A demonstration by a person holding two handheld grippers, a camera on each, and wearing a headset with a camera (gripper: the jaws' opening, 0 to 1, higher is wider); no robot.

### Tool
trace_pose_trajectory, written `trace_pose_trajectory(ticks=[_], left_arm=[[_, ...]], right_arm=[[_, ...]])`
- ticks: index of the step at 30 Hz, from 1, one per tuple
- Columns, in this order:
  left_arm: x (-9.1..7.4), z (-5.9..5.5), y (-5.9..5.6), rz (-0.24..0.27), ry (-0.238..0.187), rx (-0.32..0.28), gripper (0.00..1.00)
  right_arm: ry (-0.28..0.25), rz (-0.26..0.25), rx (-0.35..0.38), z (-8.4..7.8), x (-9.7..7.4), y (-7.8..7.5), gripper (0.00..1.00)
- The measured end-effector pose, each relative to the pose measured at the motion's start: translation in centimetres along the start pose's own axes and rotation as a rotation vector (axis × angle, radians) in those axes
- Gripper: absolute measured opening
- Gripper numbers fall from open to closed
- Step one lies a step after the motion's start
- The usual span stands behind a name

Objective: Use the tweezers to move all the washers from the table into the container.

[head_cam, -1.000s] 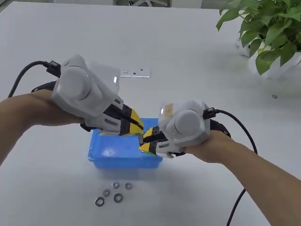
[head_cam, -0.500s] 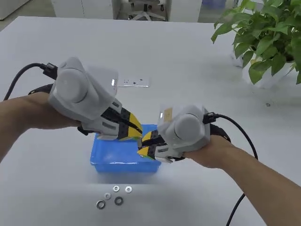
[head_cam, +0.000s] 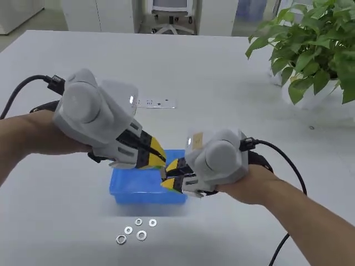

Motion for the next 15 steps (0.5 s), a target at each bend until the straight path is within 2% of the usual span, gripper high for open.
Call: trace_pose_trajectory(ticks=[15], left_arm=[[-0.3,-0.3,-1.9,-0.004,0.012,-0.015,0.06]], right_arm=[[-0.005,0.010,0.004,0.1,0.2,2.0,0.12]])
Point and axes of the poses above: the centre of the closed fingertips' face, and the gripper's own axes: x roughly forward along the fingers, y roughly to its left, z roughly out of its top, the point moved 4 cm from there along -x, roughly backward along the fingers, and after that the axes turned 8 degrees about -y, right-handed, at the moved point
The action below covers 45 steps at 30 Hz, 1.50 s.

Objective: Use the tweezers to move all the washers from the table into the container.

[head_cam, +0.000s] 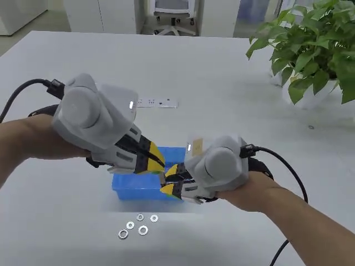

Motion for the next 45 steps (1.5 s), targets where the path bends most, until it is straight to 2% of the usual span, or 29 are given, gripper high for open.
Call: trace_pose_trajectory(ticks=[7,27,45], left_arm=[[0.2,-0.8,-1.0,-0.007,0.006,-0.018,0.06],[1.0,-2.7,-2.8,-0.036,0.024,-0.066,0.06],[1.5,-4.3,-2.8,-0.050,0.041,-0.096,0.06]], right_arm=[[0.006,0.015,0.004,-0.5,0.6,1.2,0.12],[0.013,0.067,0.029,-1.8,2.3,3.5,0.13],[0.012,0.094,0.048,-2.9,3.8,3.8,0.13]])
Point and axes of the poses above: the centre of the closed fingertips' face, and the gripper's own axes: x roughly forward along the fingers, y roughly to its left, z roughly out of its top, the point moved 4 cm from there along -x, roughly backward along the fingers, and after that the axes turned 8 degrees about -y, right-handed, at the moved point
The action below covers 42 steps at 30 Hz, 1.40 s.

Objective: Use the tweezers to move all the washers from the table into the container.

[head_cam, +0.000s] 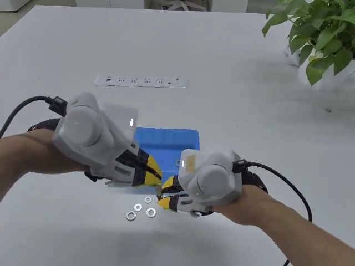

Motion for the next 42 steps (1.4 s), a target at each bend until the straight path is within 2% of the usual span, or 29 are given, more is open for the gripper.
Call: trace_pose_trajectory(ticks=[13,29,42], left_arm=[[0.68,-0.64,-0.01,-0.023,0.012,-0.012,0.06],[0.77,-0.69,0.19,-0.023,-0.010,-0.032,0.06],[0.81,-0.67,0.02,-0.024,-0.006,-0.029,0.06]], right_arm=[[0.001,0.009,0.022,-0.87,0.55,-0.08,0.14],[-0.013,0.009,0.036,-0.99,0.62,-0.15,0.11],[-0.006,0.006,0.042,-1.00,0.59,-0.02,0.10]])
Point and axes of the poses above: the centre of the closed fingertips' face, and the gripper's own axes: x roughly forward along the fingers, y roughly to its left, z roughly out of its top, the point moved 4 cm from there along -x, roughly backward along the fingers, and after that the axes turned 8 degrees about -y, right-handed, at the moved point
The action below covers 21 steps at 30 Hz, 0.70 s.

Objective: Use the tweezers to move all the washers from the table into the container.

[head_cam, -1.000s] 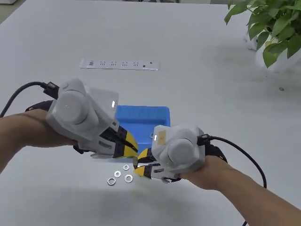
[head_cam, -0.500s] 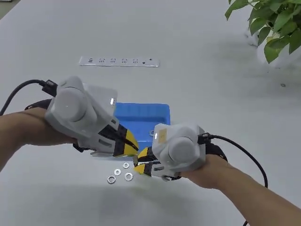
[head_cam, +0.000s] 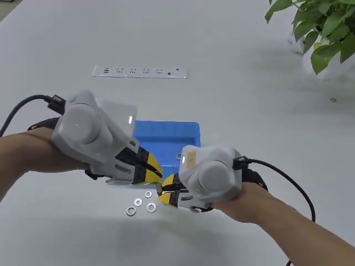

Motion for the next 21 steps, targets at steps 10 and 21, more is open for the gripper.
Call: trace_pose_trajectory(ticks=[10,21], left_arm=[[-0.3,0.7,-0.1,0.005,-0.009,0.003,0.06],[-1.3,1.7,0.0,0.013,-0.014,0.019,0.06]], right_arm=[[0.002,-0.011,-0.012,0.6,-0.7,0.2,0.10],[-0.002,-0.026,-0.027,1.8,-1.6,0.1,0.10]])
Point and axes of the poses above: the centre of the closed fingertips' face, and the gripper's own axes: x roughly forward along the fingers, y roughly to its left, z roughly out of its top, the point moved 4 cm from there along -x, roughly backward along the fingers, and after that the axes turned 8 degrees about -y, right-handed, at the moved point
